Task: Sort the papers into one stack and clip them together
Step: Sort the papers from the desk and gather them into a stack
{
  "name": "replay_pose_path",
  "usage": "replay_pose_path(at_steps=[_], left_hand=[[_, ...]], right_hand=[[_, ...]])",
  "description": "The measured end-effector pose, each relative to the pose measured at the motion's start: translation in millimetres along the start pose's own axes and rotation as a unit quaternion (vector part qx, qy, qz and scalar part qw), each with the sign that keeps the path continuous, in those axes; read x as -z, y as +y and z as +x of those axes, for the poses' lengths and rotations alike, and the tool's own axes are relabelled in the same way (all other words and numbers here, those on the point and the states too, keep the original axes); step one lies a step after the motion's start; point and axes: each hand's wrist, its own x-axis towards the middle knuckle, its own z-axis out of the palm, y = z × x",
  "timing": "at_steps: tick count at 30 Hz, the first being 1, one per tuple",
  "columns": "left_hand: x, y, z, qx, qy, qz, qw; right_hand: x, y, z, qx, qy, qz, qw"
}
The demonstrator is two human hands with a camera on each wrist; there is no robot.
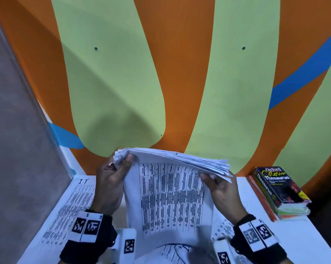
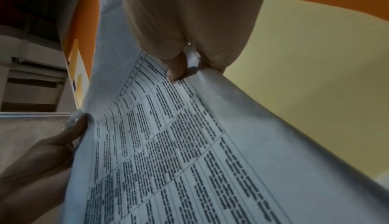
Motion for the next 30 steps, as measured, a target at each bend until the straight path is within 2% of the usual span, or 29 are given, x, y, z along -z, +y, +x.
replay_pose_path(at_steps=[2, 5, 9, 11, 14, 15, 17, 21, 23, 26, 28, 30], left_hand=[[-4.6, 0.6, 1.0, -0.013, -0.004, -0.030, 0.999], [-5.9, 5.8, 8.4, -0.064, -0.021, 0.006, 0.998], [-1.6, 16.8, 20.9, -0.103, -0.039, 0.042, 0.993], [4.0, 7.3, 18.8, -0.070, -0.054, 0.052, 0.995], [6.0, -26.6, 3.1, 0.085, -0.067, 0.040, 0.993], [4.6, -36.7, -1.6, 0.112, -0.064, 0.044, 0.991], [-0.9, -40.7, -3.4, 0.108, -0.051, 0.066, 0.991], [-2.2, -26.0, 3.6, 0.042, -0.062, 0.071, 0.995], [3.8, -36.9, -2.9, 0.079, -0.061, 0.065, 0.993], [5.7, -62.1, -23.3, 0.209, -0.096, 0.094, 0.969], [5.8, -75.2, -30.9, 0.235, -0.102, 0.139, 0.957], [6.4, -76.6, -28.3, 0.228, -0.083, 0.177, 0.954]], right_hand=[[-1.5, -4.1, 2.0, 0.017, -0.008, -0.014, 1.000], [-3.3, -14.0, 2.8, 0.051, -0.008, -0.052, 0.997], [-2.3, -23.2, 3.2, 0.086, -0.020, -0.041, 0.995], [-3.7, -16.7, 0.7, 0.081, -0.032, -0.066, 0.994], [-7.1, 0.7, -8.0, 0.022, -0.068, -0.075, 0.995], [-6.8, 10.9, -9.5, 0.005, -0.071, -0.078, 0.994], [-7.2, 18.0, -9.3, -0.002, -0.063, -0.091, 0.994], [-7.1, 13.5, -3.7, 0.025, -0.026, -0.065, 0.997], [-5.0, 22.4, -6.4, 0.014, -0.036, -0.080, 0.996], [-4.1, 45.8, -14.4, -0.018, -0.040, -0.175, 0.984], [-3.4, 54.7, -15.0, -0.040, -0.039, -0.207, 0.977], [-0.1, 55.6, -13.2, -0.051, -0.057, -0.200, 0.977]])
